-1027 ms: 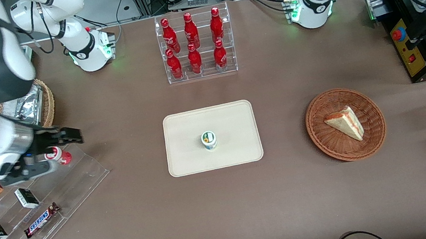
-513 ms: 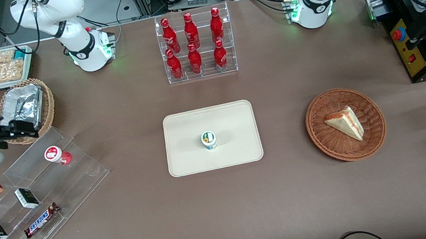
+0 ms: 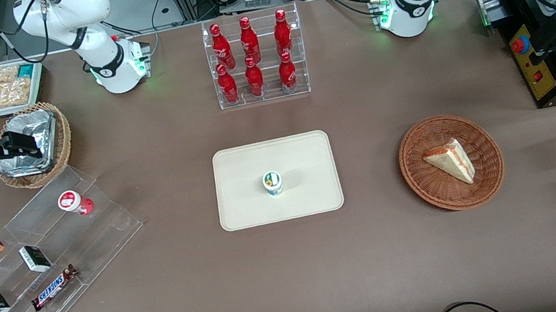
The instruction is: Place green gum on tray
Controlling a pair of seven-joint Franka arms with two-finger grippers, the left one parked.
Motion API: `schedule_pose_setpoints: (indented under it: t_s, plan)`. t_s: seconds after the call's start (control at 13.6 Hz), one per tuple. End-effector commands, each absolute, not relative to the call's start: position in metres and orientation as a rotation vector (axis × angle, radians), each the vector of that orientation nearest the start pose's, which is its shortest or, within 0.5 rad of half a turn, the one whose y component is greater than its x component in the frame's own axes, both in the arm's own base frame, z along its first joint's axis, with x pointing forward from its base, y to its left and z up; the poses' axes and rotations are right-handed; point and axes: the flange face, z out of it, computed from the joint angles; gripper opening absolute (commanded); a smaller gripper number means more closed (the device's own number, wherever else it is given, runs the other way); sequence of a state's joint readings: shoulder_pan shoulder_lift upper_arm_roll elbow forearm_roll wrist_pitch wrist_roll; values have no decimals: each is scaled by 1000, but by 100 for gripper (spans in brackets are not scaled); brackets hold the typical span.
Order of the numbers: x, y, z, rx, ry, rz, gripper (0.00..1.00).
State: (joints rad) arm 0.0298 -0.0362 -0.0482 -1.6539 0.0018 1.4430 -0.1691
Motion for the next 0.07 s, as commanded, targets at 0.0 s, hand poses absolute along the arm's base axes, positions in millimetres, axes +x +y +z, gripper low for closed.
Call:
schedule_pose_setpoints:
  t_s: [0.0]
  plan:
    - [518, -7, 596, -3128, -172, 307, 100]
